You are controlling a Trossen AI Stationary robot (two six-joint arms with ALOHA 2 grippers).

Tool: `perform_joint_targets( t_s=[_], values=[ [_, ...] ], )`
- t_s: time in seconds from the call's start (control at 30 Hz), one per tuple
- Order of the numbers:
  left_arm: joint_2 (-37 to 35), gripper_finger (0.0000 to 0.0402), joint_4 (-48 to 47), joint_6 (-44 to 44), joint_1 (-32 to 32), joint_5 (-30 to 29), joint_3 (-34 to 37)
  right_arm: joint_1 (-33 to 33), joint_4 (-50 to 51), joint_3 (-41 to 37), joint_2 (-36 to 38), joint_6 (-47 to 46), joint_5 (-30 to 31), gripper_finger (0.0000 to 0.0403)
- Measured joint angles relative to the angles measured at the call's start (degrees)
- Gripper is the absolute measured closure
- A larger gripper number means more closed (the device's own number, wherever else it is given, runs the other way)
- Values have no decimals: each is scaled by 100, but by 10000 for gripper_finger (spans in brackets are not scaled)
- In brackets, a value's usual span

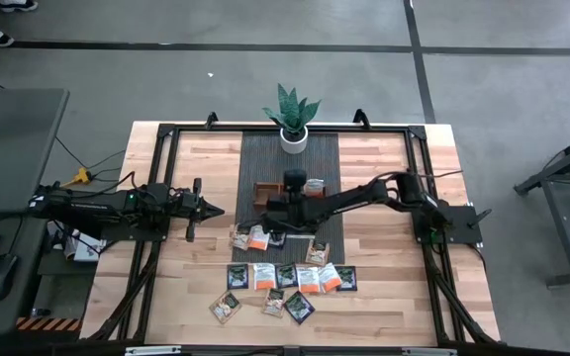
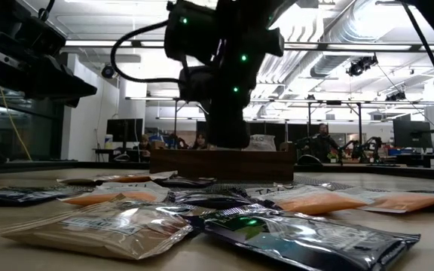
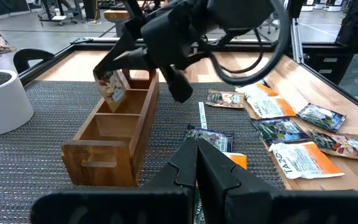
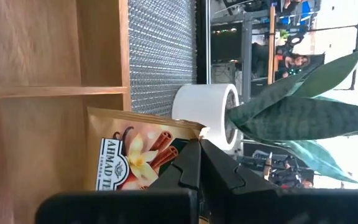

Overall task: Pick & Place Tea
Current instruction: Put the brown tea bag into the middle section of the wooden organizer

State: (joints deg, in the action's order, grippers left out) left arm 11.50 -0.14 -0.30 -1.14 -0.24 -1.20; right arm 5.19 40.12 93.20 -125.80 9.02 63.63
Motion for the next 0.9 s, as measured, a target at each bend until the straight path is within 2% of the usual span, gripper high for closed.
perform_joint_targets(
  t_s=[0.4,0.73,0.9],
  values=[
    [0,401,0,0,1,-1,0,-111,-533,-487,0,75,-128,402],
    [0,401,0,0,1,-1,0,-102,-970,-502,0,786,-136,396],
    [1,401,0,0,1,-1,0,-103,-966,-502,0,838,-226,384]
  ],
)
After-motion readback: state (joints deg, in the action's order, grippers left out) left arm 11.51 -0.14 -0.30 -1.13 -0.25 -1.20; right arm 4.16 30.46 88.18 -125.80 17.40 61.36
